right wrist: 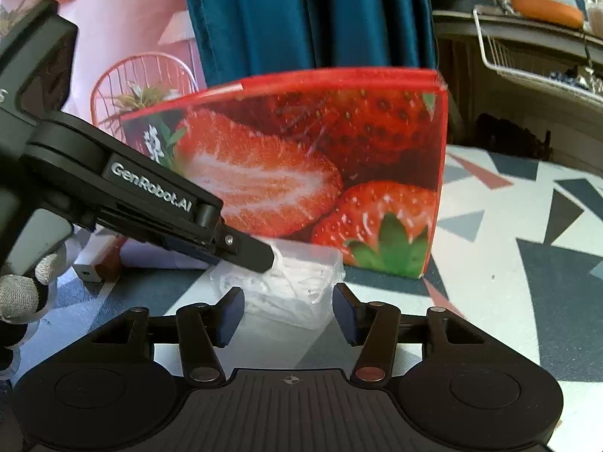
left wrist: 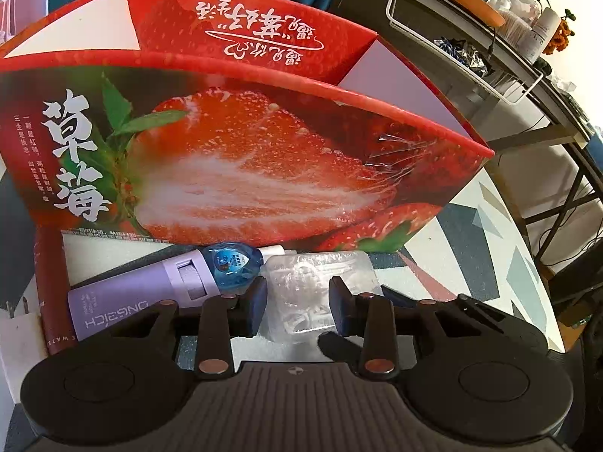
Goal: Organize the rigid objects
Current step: 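Lift the clear box with both grippers and lower it into the red box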
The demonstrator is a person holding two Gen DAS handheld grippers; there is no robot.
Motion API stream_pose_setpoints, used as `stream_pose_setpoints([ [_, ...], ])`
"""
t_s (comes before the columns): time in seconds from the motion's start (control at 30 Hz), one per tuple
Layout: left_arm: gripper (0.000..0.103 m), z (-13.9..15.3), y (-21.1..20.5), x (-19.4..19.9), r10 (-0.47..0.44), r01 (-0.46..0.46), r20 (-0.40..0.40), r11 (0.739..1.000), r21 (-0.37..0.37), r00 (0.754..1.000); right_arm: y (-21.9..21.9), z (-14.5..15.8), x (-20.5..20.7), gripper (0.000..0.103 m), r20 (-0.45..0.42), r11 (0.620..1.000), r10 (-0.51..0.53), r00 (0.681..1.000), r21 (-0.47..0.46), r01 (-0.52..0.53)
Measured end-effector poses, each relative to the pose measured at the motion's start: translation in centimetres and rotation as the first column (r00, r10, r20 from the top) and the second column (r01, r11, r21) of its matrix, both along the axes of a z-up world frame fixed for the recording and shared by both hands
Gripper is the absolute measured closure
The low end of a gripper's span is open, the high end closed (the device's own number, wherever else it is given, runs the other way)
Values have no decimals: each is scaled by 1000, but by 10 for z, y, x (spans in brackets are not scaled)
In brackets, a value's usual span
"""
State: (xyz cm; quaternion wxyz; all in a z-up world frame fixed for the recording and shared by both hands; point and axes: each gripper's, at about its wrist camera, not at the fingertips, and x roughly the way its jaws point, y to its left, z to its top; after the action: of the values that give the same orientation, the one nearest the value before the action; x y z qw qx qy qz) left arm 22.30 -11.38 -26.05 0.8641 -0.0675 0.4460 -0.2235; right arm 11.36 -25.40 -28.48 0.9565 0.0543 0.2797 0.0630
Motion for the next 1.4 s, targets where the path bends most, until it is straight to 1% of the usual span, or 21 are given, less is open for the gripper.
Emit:
stream_pose_setpoints([
  [0.03, 63, 0, 0, 0, -1, 1, 2, 1000, -1, 1000, -2, -2, 3, 53, -17, 1000, -1, 1000, 5, 1],
  [0.2, 61, -5, 0, 0, 0, 0, 4, 1000, -16, 1000, -1, -2, 2, 54, -11, 1000, 1, 1000, 8, -1],
  [0.43, 61, -4, -1, -10, -8, 8, 13, 1000, 8, 1000, 4, -1, -1, 57, -3, 1000, 5, 1000, -17, -5],
  [0.7, 61, -1, 10, -30, -13, 13, 19, 1000, 13, 1000, 23, 1, -16, 61, -16, 998, 27, 999, -59, -28],
  [0.83, 61, 5, 15, -41, -18, 17, 39, 1000, 3, 999, 35, 7, -25, 62, -7, 994, 36, 999, -106, -37],
  [1.13, 61, 29, 31, -63, -15, 18, 105, 999, -30, 994, 52, 32, -35, 62, 15, 985, 36, 999, -169, -32],
  [1.23, 61, 46, 38, -65, -2, 8, 153, 999, -35, 988, 57, 48, -33, 63, 37, 984, 39, 999, -176, -32],
  [1.4, 61, 82, 55, -75, 41, -22, 231, 996, -83, 972, 68, 86, -31, 63, 103, 978, 60, 993, -207, -37],
])
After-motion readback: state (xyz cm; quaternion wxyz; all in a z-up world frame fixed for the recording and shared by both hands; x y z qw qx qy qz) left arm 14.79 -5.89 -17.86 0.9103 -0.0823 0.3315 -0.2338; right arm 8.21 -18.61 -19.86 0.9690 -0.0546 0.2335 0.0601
